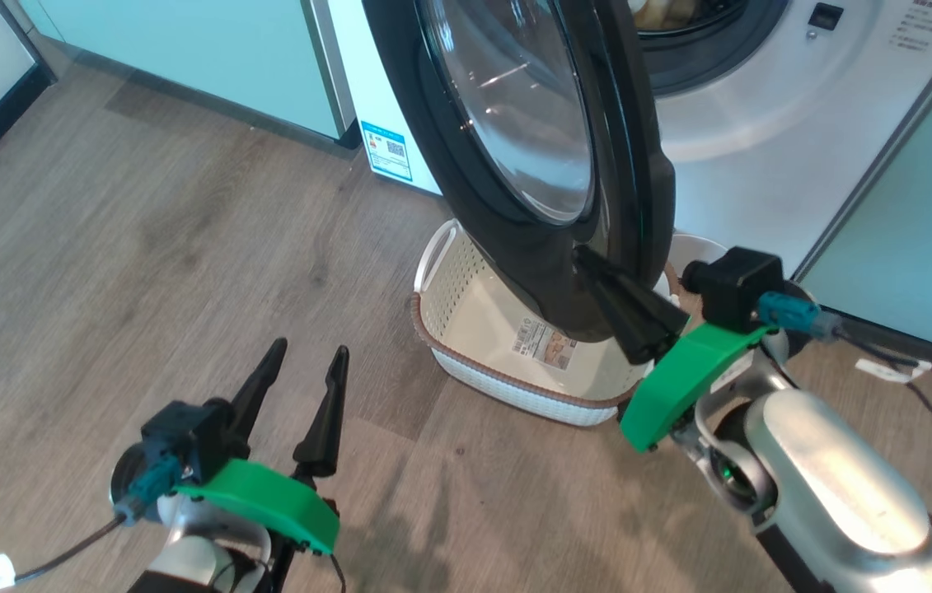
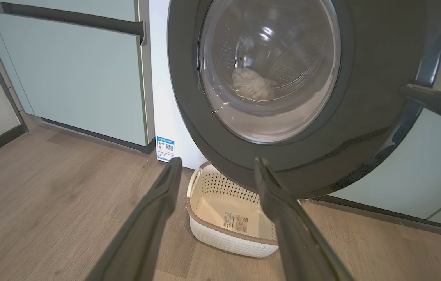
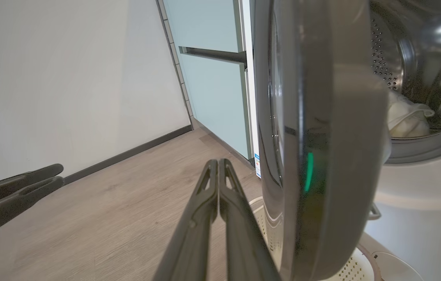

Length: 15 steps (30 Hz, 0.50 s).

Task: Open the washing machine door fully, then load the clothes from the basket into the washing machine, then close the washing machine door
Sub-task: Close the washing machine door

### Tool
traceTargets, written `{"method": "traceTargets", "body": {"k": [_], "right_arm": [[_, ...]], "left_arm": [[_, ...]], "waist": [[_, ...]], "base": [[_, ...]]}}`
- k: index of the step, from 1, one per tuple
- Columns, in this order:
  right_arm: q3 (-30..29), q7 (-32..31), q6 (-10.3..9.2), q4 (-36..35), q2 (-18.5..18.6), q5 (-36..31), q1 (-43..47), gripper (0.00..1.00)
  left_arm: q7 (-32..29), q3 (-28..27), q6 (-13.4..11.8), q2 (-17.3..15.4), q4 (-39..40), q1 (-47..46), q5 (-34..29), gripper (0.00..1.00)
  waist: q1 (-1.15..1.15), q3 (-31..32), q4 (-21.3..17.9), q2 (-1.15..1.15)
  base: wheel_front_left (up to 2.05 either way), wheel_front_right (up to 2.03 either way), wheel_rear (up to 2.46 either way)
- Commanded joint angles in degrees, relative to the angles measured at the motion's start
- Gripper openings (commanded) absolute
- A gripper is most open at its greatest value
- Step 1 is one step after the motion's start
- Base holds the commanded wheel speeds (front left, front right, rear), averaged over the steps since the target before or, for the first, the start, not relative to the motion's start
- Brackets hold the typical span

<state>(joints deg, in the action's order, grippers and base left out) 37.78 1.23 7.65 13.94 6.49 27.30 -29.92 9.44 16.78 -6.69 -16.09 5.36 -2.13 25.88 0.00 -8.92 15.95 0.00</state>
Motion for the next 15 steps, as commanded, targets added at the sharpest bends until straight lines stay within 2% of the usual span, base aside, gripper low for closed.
{"method": "traceTargets", "body": {"k": [1,15], "right_arm": [[-0.5,0.9,-0.16,-1.1,-0.6,0.2,-2.7,0.0],[-4.0,2.5,-0.16,3.5,-0.2,0.7,-5.7,0.0]], "left_arm": [[0.7,-2.1,0.0,-0.7,1.6,-3.4,-0.2,1.0],[1.0,-1.8,-0.6,-0.8,1.6,-4.3,-0.5,1.0]], "waist": [[0.0,-0.2,0.1,0.0],[0.0,-0.9,-0.1,0.0]], "base": [[0.0,0.0,0.0],[0.0,0.0,0.0]]}}
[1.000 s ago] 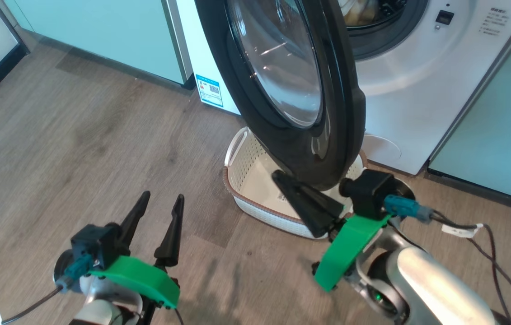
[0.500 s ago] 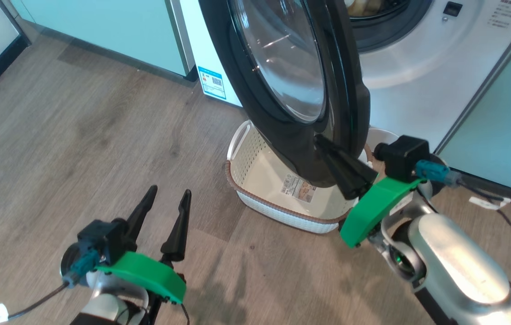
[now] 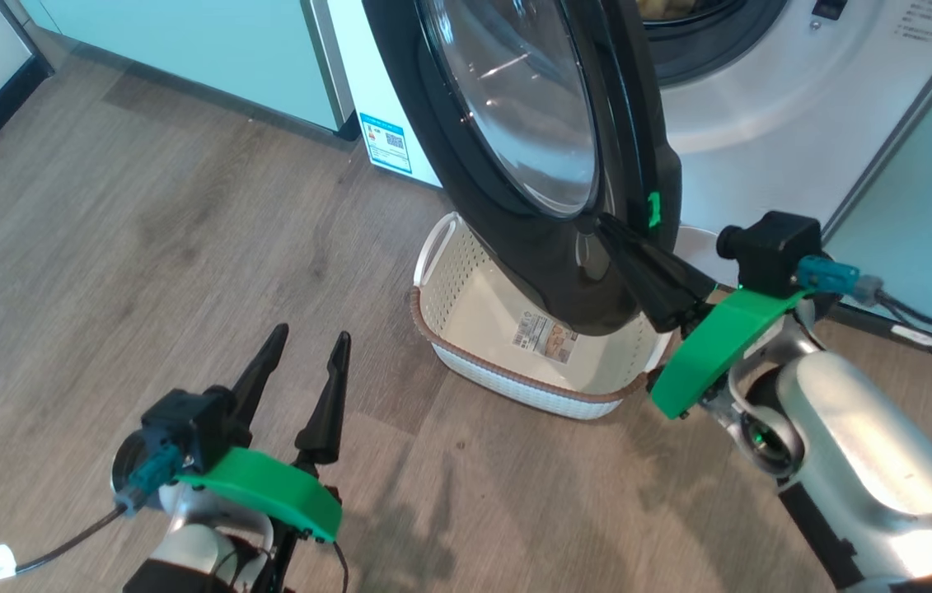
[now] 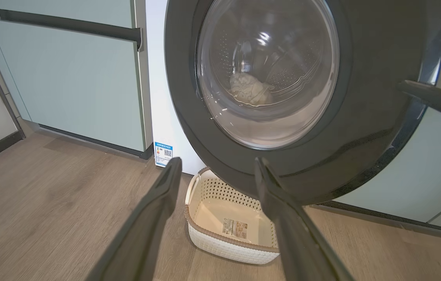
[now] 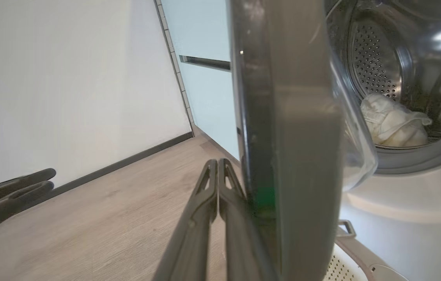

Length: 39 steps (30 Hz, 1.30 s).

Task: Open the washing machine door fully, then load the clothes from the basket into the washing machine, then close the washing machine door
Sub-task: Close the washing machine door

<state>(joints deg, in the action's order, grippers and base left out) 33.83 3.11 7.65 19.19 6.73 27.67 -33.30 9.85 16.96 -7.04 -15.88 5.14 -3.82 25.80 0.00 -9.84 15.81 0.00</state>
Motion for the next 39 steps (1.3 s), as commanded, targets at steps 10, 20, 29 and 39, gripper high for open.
{"method": "traceTargets", "body": {"k": [10,20,29,39], "right_arm": [[-2.6,0.6,-0.16,-1.0,0.4,0.0,-3.7,0.0],[-5.7,0.2,-0.16,-0.7,1.8,-0.8,-5.0,0.0],[-9.7,-0.4,-0.16,1.4,4.2,-1.9,-9.4,0.0],[-12.6,-1.1,-0.16,5.3,7.1,-2.9,-14.8,0.0]], "left_arm": [[1.2,-1.9,-0.5,-1.1,2.0,-3.6,-0.5,1.0],[1.8,-1.3,-0.4,-0.8,2.2,-4.9,-0.7,1.0],[2.8,0.0,0.5,0.0,1.7,-7.8,-1.3,1.0],[3.8,1.2,1.6,1.5,0.4,-10.7,-1.5,1.0]], "waist": [[0.0,-1.2,-0.3,0.0],[0.0,-2.7,-0.4,0.0],[0.0,-5.7,0.5,0.0],[0.0,-9.3,2.3,0.0]], "base": [[0.0,0.0,0.0],[0.0,0.0,0.0],[0.0,0.0,0.0],[0.0,0.0,0.0]]}}
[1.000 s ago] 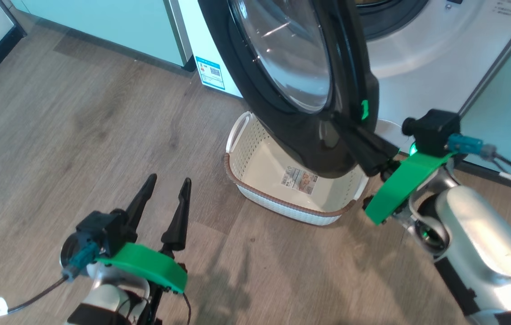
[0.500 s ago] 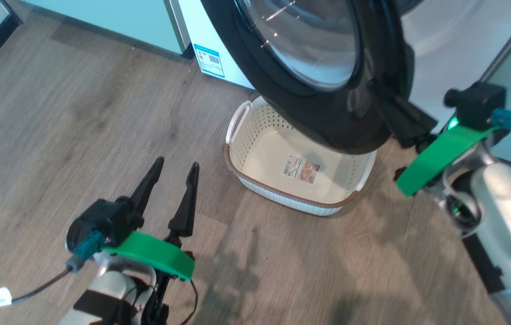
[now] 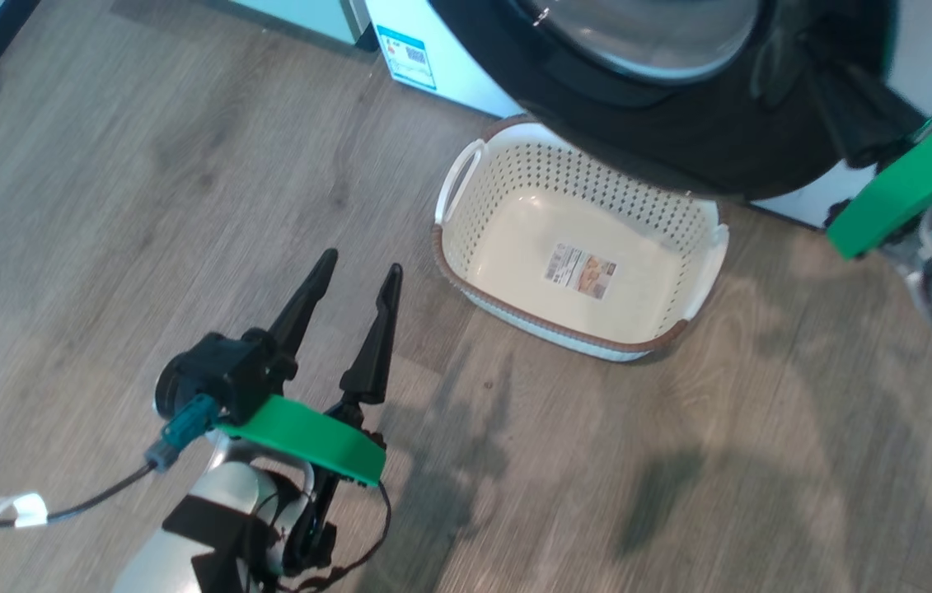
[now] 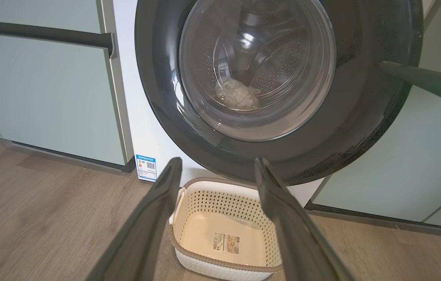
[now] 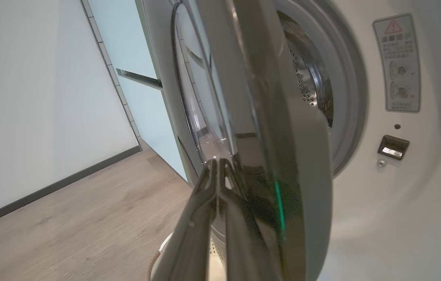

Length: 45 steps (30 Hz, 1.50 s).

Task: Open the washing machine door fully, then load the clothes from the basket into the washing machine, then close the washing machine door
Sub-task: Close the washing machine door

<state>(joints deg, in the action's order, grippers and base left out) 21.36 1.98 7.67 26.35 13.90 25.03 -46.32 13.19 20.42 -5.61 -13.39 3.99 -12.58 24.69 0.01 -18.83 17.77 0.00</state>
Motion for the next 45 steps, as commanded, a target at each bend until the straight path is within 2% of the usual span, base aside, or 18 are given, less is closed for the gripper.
{"method": "traceTargets", "body": {"k": [1,8,24,35,45], "right_arm": [[-0.5,-0.3,-0.19,-1.1,0.3,-0.5,-2.4,0.0],[-2.8,-0.6,-0.19,3.1,2.3,-0.9,-7.3,0.0],[-3.2,1.2,-0.19,13.4,5.5,-1.4,-20.5,0.0],[-1.5,4.6,-0.19,20.8,4.9,-1.1,-26.2,0.0],[3.8,8.8,-0.19,21.0,3.6,1.0,-23.6,0.0]], "left_arm": [[0.6,-2.1,0.3,-0.8,1.3,-2.2,-0.5,1.0],[1.3,-1.1,1.7,1.3,-0.6,-4.9,-0.7,1.0],[1.8,-1.3,5.2,6.2,-3.1,-9.0,-2.7,1.0],[1.8,-3.2,7.4,8.5,-4.0,-9.3,-4.4,1.0],[1.8,-5.1,8.1,9.2,-4.6,-8.9,-5.7,1.0]], "waist": [[-0.01,-0.7,0.5,0.0],[-0.01,-3.1,2.2,0.0],[-0.01,-7.2,5.0,0.0],[-0.01,-8.1,5.7,0.0],[-0.01,-7.0,4.2,0.0]], "base": [[0.0,0.0,0.0],[0.0,0.0,0.0],[0.0,0.0,0.0],[0.0,0.0,0.0],[0.0,0.0,0.0]]}}
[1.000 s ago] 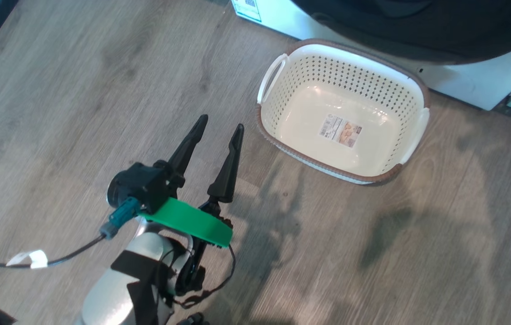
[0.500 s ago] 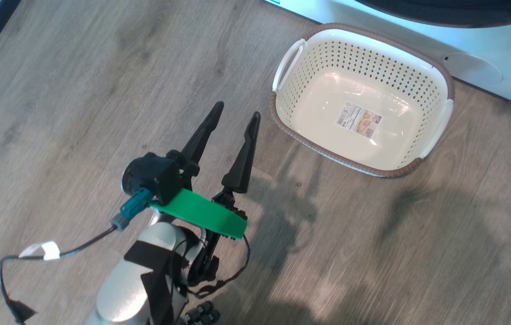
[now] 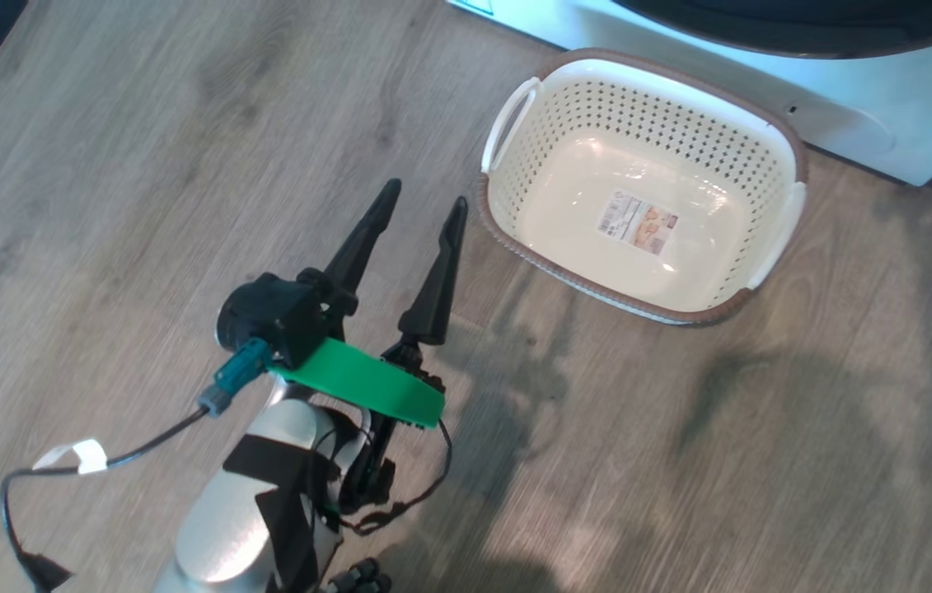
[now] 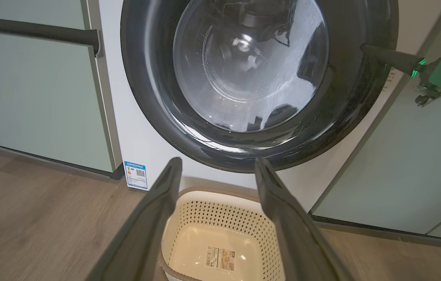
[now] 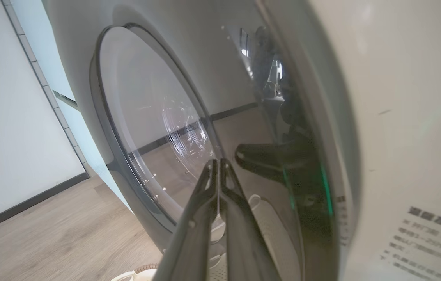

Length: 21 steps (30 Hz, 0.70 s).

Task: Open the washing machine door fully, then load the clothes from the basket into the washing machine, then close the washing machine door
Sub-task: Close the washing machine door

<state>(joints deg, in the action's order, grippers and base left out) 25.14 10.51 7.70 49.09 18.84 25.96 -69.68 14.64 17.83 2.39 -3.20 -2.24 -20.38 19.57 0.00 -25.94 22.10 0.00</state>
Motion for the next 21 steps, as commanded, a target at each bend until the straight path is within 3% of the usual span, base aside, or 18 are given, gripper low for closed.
{"method": "traceTargets", "body": {"k": [1,10,20,21], "right_arm": [[0.6,0.7,-0.21,-2.1,-1.5,0.6,0.4,0.0],[2.4,4.0,-0.21,-9.8,-1.4,3.0,9.6,0.0],[-6.3,4.5,-0.21,-24.3,-1.8,1.1,28.1,0.0],[-7.7,4.5,-0.21,-25.7,-2.0,0.4,30.1,0.09]], "left_arm": [[0.4,-2.7,0.2,-1.0,1.5,-1.0,-0.7,1.0],[0.4,-4.1,0.6,-1.3,0.2,-0.1,-1.7,1.0],[-0.1,-4.9,0.4,-3.1,-1.1,1.4,-1.7,1.0],[-0.2,-4.9,0.3,-3.3,-1.2,1.6,-1.7,1.0]], "waist": [[0.0,0.4,-0.4,0.0],[0.0,3.1,-4.0,0.0],[0.0,7.5,-8.7,0.0],[0.0,8.0,-9.2,0.0]], "base": [[0.0,0.0,0.0],[0.0,0.0,0.0],[0.0,0.0,0.0],[0.0,0.0,0.0]]}}
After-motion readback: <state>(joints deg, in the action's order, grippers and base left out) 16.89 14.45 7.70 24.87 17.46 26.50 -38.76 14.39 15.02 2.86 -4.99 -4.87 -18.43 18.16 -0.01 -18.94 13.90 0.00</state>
